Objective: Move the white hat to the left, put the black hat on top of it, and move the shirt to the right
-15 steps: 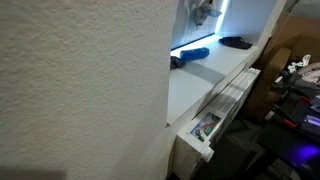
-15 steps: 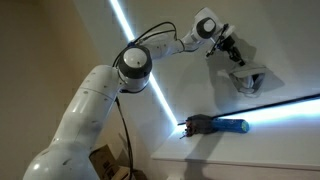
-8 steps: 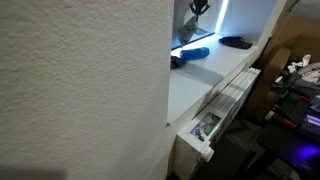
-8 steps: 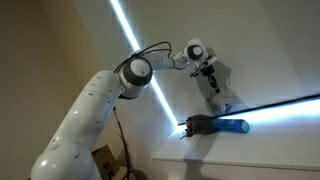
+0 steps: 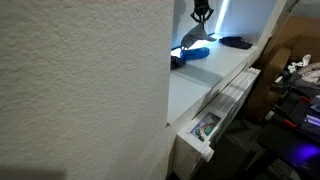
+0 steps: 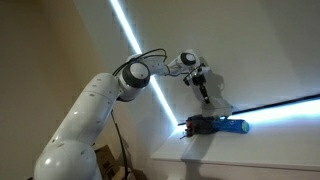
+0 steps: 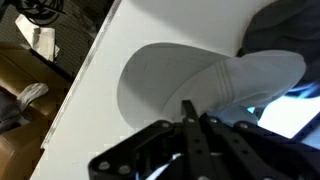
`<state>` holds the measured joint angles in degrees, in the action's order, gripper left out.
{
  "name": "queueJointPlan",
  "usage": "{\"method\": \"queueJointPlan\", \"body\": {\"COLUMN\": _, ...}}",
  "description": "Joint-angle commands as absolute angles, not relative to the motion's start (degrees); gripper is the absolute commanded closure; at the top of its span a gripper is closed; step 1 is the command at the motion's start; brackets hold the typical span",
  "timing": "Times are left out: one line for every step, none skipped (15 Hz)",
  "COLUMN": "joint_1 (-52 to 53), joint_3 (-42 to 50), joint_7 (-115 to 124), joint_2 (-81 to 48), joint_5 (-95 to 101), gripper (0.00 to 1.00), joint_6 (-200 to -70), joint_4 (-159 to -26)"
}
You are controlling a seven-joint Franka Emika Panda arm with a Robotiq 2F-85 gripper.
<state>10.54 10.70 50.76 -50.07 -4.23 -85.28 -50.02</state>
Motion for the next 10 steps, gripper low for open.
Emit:
{"method": "queueJointPlan", "body": {"joint_1": 10.92, "joint_3": 9.52, "joint_7": 40.62, "joint_2": -44.92, "joint_5": -3.24, "gripper": 0.99, "joint_6": -81.5, "joint_4": -54.7}}
{"method": "queueJointPlan", "body": {"joint_1": 11.12, "joint_3": 9.38, "joint_7": 38.03, "joint_2": -44.61, "joint_5": -3.34, "gripper": 0.99, "joint_6": -80.5, "joint_4": -54.92}}
{"method": "queueJointPlan", "body": {"joint_1": 11.29, "joint_3": 9.2, "joint_7": 35.45, "joint_2": -44.37, "joint_5": -3.35, "gripper": 0.99, "joint_6": -79.62, "joint_4": -55.26}}
{"method": "queueJointPlan", "body": {"joint_1": 11.38, "joint_3": 8.91, "joint_7": 32.88, "joint_2": -43.98, "joint_5": -3.4, "gripper": 0.99, "joint_6": -78.95, "joint_4": -55.97}}
{"method": "queueJointPlan", "body": {"joint_1": 11.42, "joint_3": 8.59, "joint_7": 30.32, "joint_2": -43.66, "joint_5": -3.35, "gripper": 0.99, "joint_6": -78.26, "joint_4": -56.66}}
{"method": "queueJointPlan", "body": {"joint_1": 11.36, "joint_3": 8.28, "joint_7": 27.69, "joint_2": -43.72, "joint_5": -3.29, "gripper": 0.99, "joint_6": -77.52, "joint_4": -57.02}}
{"method": "queueJointPlan", "body": {"joint_1": 11.26, "joint_3": 7.99, "joint_7": 24.95, "joint_2": -43.79, "joint_5": -3.21, "gripper": 0.99, "joint_6": -76.46, "joint_4": -57.14}}
{"method": "queueJointPlan", "body": {"joint_1": 11.17, "joint_3": 7.89, "joint_7": 22.26, "joint_2": -44.19, "joint_5": -3.1, "gripper": 0.99, "joint_6": -75.38, "joint_4": -56.96}}
{"method": "queueJointPlan", "body": {"joint_1": 11.24, "joint_3": 7.98, "joint_7": 19.86, "joint_2": -44.65, "joint_5": -2.64, "gripper": 0.89, "joint_6": -73.38, "joint_4": -56.58}}
{"method": "queueJointPlan", "body": {"joint_1": 11.36, "joint_3": 8.73, "joint_7": 24.28, "joint_2": -46.22, "joint_5": -4.09, "gripper": 0.96, "joint_6": -75.55, "joint_4": -54.19}}
